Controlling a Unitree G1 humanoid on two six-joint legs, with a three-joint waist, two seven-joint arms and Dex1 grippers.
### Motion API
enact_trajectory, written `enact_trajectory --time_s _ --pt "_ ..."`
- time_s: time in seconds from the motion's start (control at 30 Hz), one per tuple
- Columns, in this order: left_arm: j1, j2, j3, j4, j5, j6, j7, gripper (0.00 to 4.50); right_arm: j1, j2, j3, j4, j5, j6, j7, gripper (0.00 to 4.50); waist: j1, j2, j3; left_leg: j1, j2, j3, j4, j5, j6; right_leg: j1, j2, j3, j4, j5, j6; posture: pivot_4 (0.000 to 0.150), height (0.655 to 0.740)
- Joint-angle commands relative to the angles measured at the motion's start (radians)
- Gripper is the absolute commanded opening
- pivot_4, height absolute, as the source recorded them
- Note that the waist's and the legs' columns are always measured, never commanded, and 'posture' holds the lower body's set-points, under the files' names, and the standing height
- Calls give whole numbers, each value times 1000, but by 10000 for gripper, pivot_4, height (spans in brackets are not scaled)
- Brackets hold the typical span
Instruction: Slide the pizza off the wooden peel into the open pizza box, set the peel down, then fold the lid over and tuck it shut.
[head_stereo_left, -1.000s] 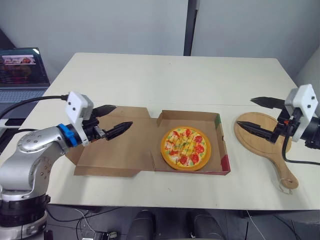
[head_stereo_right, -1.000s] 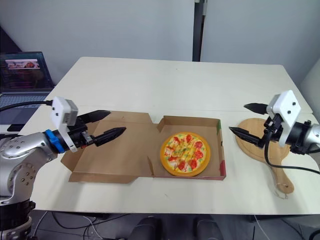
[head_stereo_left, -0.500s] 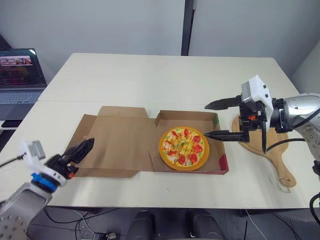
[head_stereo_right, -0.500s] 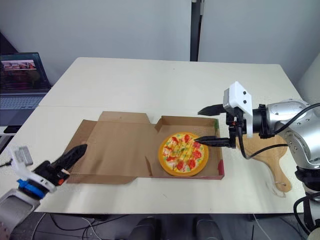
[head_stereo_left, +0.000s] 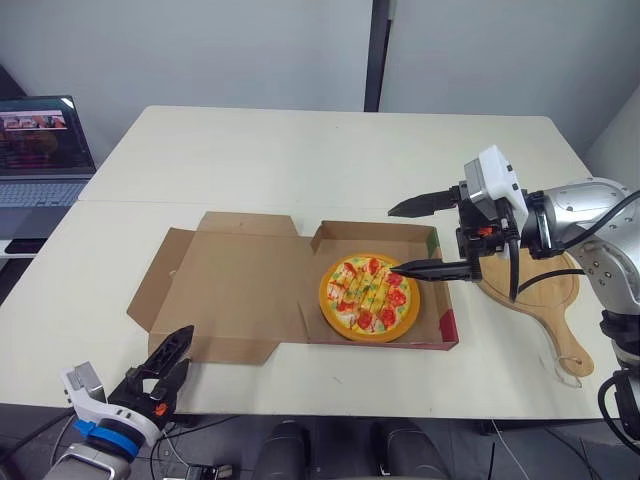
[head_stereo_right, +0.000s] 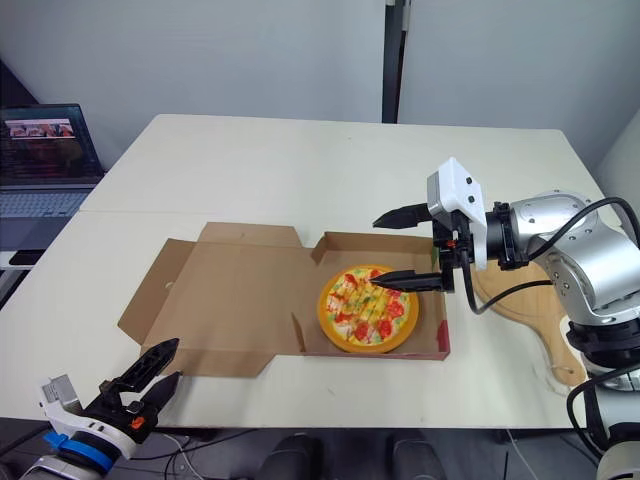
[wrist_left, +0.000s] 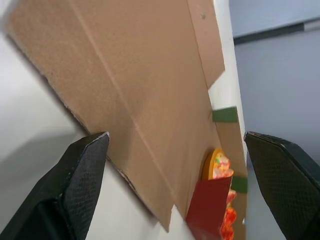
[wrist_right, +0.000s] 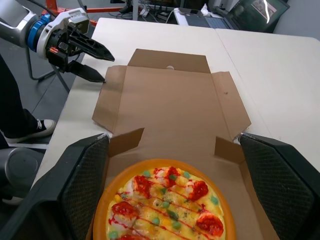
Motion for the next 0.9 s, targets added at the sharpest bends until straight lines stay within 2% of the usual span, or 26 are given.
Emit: enact_trajectory --time_s 0.03,0.17,0.33,0.47,0.7,0.83,0.9 --pt "-5 0 -38 -18 -28 -73 27 45000 -6 -13 -34 -14 1 -10 4 44634 0 0 0 0 0 0 0 0 0 0 1 0 0 0 -1 1500 7400" --pt "82 -2 -89 -82 -64 -90 21 45000 6 -28 -43 -29 10 2 5 44634 -1 0 0 0 0 1 0 0 0 0 3 -1 0 -1 -2 1500 7400" --pt "185 39 -74 -118 -64 -98 -65 45000 24 -46 -40 -30 6 0 12 44634 0 -1 0 0 0 1 0 0 0 0 3 0 -1 -4 -6 1500 7400" --pt "134 70 -92 -76 -36 -138 -83 45000 18 -45 -36 -27 6 3 12 44634 0 0 0 0 1 2 0 0 0 0 8 0 -1 -4 -6 1500 7400" --pt "28 49 -135 -5 -19 -213 -2 45000 5 -46 -30 -25 3 6 15 44634 -1 0 0 0 2 1 0 0 0 0 9 0 -1 -4 -7 1500 7400" --pt "76 18 -167 -40 -16 -212 -7 45000 1 -51 -32 -23 1 8 17 44634 -2 0 0 0 3 1 0 0 0 0 10 1 -1 -4 -7 1500 7400" --pt "113 20 -155 -66 0 -202 -59 45000 1 -55 -33 -19 0 9 18 44634 -2 0 0 0 3 1 0 0 -1 0 10 1 -1 -4 -7 1500 7400"
